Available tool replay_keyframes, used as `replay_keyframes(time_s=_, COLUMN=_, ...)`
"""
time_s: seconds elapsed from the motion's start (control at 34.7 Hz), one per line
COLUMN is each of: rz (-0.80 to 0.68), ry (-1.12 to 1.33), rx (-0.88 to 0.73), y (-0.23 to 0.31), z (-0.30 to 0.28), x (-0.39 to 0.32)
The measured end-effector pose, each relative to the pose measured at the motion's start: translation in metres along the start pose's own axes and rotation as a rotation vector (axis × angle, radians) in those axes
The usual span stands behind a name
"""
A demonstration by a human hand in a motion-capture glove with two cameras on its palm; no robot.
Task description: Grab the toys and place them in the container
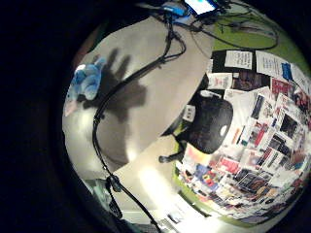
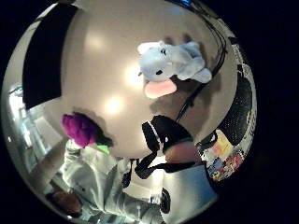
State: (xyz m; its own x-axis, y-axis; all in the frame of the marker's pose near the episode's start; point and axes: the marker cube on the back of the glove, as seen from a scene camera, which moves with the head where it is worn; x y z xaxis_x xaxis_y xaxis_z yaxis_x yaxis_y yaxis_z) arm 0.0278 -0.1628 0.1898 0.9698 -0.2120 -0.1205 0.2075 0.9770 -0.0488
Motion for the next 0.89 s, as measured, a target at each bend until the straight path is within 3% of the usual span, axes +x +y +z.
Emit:
replay_keyframes(time_s=0.23, rz=-0.003, ry=-0.029, rx=-0.066, y=-0.025, z=0.038, x=-0.003)
replay_keyframes(time_s=0.46, rz=-0.032, ry=-0.178, rx=-0.020, y=-0.036, z=0.054, x=-0.011)
replay_keyframes(time_s=0.89, rz=-0.109, ry=-0.414, rx=0.067, y=-0.019, z=0.007, x=-0.045)
